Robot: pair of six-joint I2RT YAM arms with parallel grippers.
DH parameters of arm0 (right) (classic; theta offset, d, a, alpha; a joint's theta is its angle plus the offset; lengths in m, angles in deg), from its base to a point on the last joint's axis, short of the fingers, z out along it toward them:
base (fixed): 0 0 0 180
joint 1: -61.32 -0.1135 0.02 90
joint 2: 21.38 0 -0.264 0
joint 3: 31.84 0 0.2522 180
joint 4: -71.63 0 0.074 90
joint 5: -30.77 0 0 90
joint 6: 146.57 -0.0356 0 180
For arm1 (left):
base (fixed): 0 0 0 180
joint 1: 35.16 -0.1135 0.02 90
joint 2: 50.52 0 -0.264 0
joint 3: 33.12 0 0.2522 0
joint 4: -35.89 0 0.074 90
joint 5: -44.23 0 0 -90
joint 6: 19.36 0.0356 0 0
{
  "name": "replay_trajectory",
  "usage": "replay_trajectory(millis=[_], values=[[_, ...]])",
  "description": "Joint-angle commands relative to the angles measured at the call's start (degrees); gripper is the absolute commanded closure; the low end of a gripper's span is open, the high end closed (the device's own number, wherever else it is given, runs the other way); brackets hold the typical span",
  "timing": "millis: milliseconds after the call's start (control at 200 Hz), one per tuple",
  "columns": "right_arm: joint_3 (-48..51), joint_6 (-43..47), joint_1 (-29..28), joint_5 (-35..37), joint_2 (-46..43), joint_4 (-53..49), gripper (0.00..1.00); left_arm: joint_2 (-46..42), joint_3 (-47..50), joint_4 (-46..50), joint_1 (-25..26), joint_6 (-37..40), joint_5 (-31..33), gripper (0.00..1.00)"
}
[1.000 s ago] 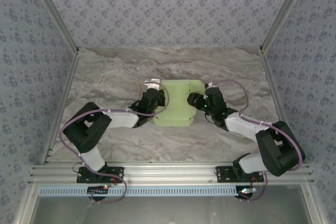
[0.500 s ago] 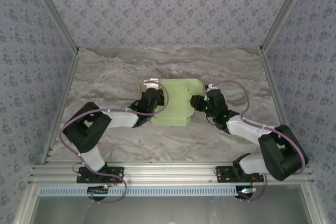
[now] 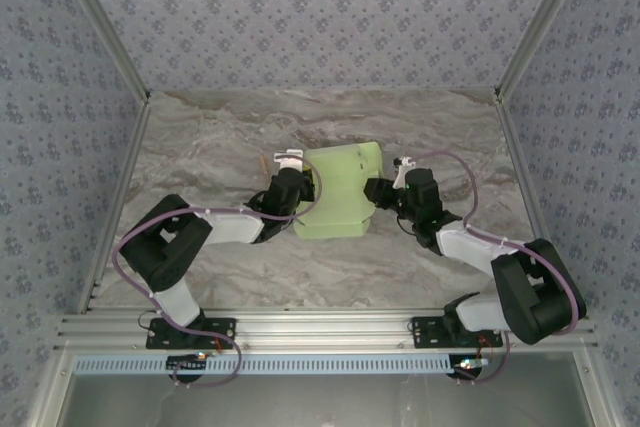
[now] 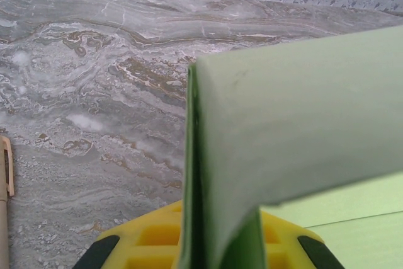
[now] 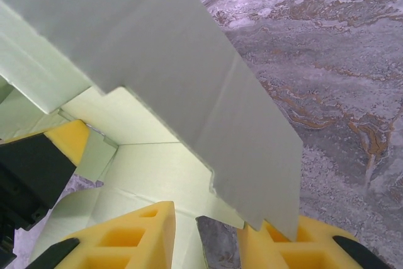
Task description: Fold the paper box
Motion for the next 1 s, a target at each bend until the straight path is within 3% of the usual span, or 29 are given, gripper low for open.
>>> replay_trajectory(millis=[0, 500, 820, 994], values=[[-1.93, 0.80, -0.52, -0.33, -0.43, 3.50, 0.68, 0.16, -1.12, 1.23, 0.72, 1.16, -1.91, 0.98], [-1.91, 3.77, 0.17, -3.15, -3.10, 4.07, 0.59, 0.68, -1.27, 1.52, 0.70, 1.50, -1.89, 0.98], [-4.65, 8.98, 0.48, -1.12, -6.11, -4.12, 0.54, 0.84, -1.37, 1.54, 0.70, 1.62, -1.97, 0.98], [-4.06, 9.10, 0.55, -4.61, -6.61, -2.29, 0.51, 1.13, -1.47, 1.61, 0.71, 1.48, -2.11, 0.98]])
